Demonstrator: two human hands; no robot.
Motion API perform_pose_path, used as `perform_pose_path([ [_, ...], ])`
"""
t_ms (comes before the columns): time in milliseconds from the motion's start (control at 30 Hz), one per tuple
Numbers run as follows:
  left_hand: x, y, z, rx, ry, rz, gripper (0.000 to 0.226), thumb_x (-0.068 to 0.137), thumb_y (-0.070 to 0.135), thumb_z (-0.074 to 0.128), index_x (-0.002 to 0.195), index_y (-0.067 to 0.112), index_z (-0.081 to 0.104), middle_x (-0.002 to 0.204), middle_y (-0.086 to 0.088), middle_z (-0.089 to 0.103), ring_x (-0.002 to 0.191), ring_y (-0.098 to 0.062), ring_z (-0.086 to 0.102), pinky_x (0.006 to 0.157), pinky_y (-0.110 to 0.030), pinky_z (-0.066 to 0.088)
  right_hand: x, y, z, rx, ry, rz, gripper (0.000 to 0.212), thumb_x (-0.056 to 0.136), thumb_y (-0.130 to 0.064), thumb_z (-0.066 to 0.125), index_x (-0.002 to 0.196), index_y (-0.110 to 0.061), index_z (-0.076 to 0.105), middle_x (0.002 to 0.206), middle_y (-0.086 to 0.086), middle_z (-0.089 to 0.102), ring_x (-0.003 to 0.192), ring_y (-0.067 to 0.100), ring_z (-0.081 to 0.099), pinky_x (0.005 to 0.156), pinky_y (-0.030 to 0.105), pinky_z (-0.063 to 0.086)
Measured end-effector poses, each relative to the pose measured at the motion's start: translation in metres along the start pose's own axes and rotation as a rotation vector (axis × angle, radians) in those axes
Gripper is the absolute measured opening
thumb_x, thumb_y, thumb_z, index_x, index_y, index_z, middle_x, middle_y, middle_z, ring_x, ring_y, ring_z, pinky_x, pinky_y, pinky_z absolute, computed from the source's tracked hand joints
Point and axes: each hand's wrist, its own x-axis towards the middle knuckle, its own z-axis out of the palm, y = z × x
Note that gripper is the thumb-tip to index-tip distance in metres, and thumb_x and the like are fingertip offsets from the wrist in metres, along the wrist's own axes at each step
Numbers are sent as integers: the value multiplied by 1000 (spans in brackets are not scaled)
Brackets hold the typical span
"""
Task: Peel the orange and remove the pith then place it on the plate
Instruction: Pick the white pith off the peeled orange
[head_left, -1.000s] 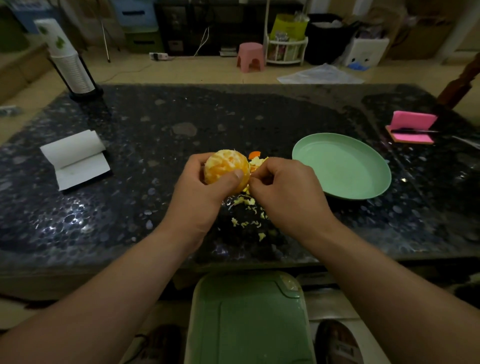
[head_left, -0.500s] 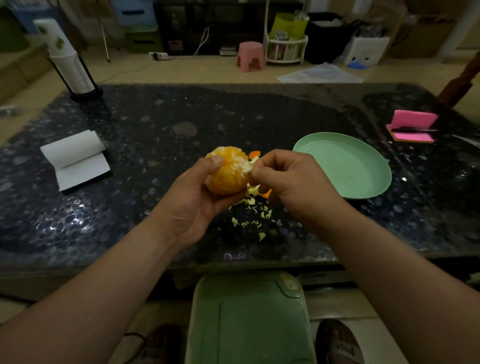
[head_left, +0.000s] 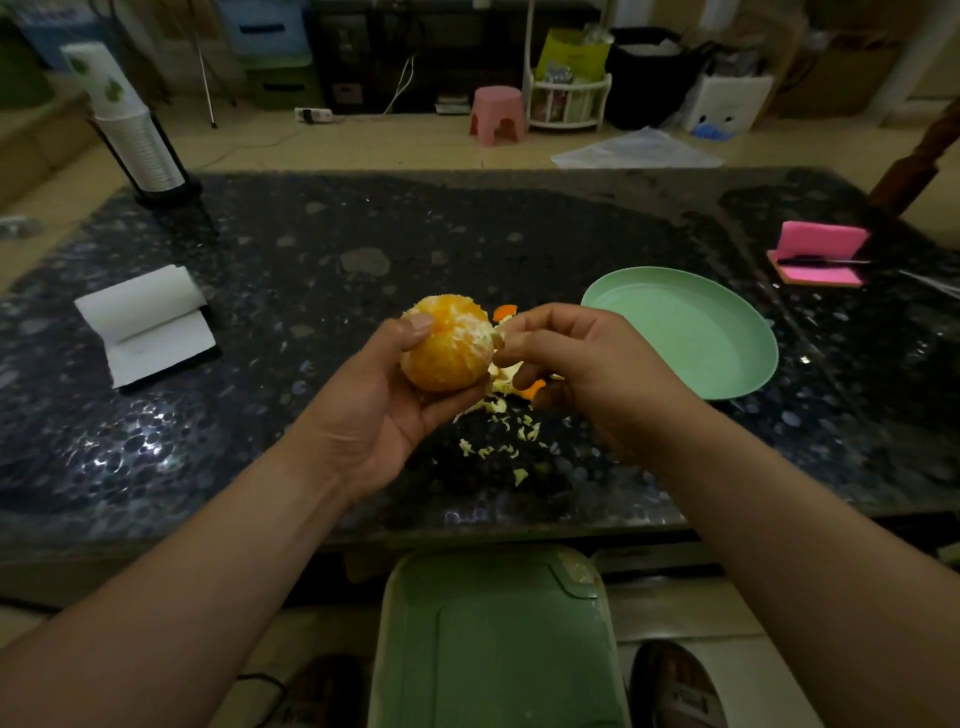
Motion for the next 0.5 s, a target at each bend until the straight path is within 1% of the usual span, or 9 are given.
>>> perform_pose_path([
  [67, 2, -1, 0, 60, 29, 48, 58, 87, 29, 70, 139, 6, 60, 138, -19, 69, 123, -34, 70, 93, -44, 63, -2, -1, 2, -106, 33, -52, 3, 97, -23, 77, 97, -20, 79, 87, -3, 76, 77, 9, 67, 65, 28, 55],
  [133, 4, -3, 0, 113, 65, 91, 63, 86, 28, 73, 142, 3, 57, 140, -21, 67, 125, -34, 69, 93, -43, 63, -4, -1, 6, -217, 78, -106, 9, 95, -29, 79, 98, -21, 78, 83, -4, 74, 74, 9, 68, 64, 27, 59],
  [200, 5, -5, 0, 163, 86, 130, 64, 85, 27, 74, 141, 3, 57, 138, -20, 68, 121, -32, 71, 90, -40, 62, -6, -2, 9, -289, 104, -129, 13, 94, -34, 81, 96, -22, 77, 81, -3, 75, 74, 16, 71, 67, 33, 62],
  [267, 4, -6, 0, 204, 90, 160, 60, 84, 27, 75, 137, 5, 59, 135, -18, 70, 115, -28, 73, 87, -37, 62, -6, -1, 11, -333, 122, -131, 11, 95, -34, 80, 93, -23, 77, 81, -1, 76, 79, 22, 73, 72, 42, 65],
  [333, 3, -7, 1, 219, 85, 173, 58, 84, 27, 75, 136, 6, 60, 134, -16, 71, 113, -26, 74, 87, -36, 62, -6, 0, 11, -353, 142, -138, 11, 97, -32, 79, 91, -23, 77, 82, 3, 76, 80, 26, 74, 74, 51, 64],
  [367, 3, -7, 1, 228, 82, 180, 58, 84, 27, 76, 136, 7, 60, 133, -16, 71, 113, -26, 74, 87, -36, 62, -5, 0, 10, -365, 148, -143, 11, 97, -31, 79, 90, -22, 77, 82, 4, 76, 80, 26, 74, 74, 53, 63],
  [433, 2, -7, 1, 253, 83, 197, 60, 84, 28, 76, 137, 8, 59, 133, -14, 71, 115, -27, 74, 88, -38, 62, -5, 1, 9, -408, 151, -155, 12, 96, -33, 79, 91, -21, 79, 80, 0, 76, 78, 21, 74, 76, 51, 63],
  [500, 1, -8, 1, 297, 90, 223, 59, 84, 28, 77, 138, 10, 59, 133, -12, 71, 117, -29, 73, 91, -39, 62, -5, 1, 9, -456, 149, -157, 13, 96, -35, 80, 94, -22, 80, 79, -4, 76, 76, 15, 73, 76, 47, 64],
])
